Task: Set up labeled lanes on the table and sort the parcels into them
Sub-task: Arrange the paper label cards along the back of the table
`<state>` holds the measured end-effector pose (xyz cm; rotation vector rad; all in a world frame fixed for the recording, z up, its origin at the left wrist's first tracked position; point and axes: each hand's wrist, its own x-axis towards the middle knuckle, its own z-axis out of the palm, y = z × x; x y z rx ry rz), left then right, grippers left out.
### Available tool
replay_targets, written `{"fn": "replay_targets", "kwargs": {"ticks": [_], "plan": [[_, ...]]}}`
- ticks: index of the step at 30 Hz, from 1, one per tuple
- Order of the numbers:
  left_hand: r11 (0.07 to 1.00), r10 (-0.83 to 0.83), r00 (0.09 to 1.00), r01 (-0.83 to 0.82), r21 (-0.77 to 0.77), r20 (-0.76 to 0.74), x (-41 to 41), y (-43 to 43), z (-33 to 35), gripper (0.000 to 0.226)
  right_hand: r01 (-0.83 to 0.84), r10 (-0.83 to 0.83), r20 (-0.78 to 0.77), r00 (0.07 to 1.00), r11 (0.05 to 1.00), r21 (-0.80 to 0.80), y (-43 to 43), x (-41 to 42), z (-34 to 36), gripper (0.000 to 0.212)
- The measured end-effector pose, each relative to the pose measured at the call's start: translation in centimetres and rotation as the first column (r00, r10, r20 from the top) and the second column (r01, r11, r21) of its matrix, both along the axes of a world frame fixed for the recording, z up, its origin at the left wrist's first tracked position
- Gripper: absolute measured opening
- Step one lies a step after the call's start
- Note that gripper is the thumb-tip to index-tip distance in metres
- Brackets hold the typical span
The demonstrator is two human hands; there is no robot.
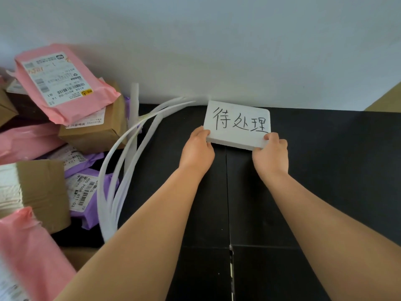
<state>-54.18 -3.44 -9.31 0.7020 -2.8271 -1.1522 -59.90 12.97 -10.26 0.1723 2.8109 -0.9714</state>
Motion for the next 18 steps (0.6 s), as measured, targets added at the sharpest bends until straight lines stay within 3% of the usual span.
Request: {"fn": "replay_targets", "kwargs": {"ticks": [4,9,14,18], "plan": [[0.998,-0.053,0.994,0.051,0.023,0.096,-1.3,-0.1,-0.3,0.05,-0.009,0.008,0.024,1.0,0.999,0.042,0.0,-0.6,-0.2,0.046],[0.999,-0.025,0.994,0.022,0.03,0.107,-1.2,-0.3,-0.6,0.049,-0.014,0.011,0.04,0.999,0.998,0.068,-0.4,-0.8,-0.2,0.049],[0.976,0.201,0.978,-0.204,0.075,0.054,-0.5,-1.4,-0.9,0.041,-0.134,0.134,0.01,0.991,0.985,0.106,-1.9,-0.7,-0.1,0.046],[0.978,0.209,0.978,-0.209,-0.021,0.004,0.3,-2.8,-0.9,0.038,-0.202,0.201,0.021,0.979,0.975,0.088,-3.9,-0.3,0.2,0.045]]}}
